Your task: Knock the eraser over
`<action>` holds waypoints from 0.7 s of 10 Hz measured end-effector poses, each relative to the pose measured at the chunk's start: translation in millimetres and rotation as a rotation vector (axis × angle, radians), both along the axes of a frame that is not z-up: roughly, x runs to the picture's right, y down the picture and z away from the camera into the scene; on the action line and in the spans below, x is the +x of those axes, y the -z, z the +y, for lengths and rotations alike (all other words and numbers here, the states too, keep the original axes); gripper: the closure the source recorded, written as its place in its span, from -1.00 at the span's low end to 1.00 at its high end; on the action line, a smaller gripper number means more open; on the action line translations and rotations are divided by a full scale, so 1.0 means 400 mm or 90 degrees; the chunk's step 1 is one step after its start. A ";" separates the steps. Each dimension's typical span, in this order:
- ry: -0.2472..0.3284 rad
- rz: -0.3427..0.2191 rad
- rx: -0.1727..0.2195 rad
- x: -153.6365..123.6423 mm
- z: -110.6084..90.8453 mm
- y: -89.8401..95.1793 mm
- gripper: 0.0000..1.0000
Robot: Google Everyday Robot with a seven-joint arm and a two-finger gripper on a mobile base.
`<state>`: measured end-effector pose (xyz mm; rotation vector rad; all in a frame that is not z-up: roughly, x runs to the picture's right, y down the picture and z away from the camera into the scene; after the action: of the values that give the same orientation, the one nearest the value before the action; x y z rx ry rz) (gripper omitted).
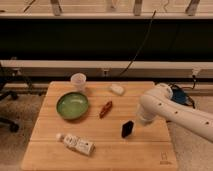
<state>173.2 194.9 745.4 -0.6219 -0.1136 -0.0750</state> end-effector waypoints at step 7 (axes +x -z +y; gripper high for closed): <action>0.019 -0.008 -0.006 -0.038 -0.002 -0.006 0.99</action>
<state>158.1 194.1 747.9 -0.6325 -0.1172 -0.1072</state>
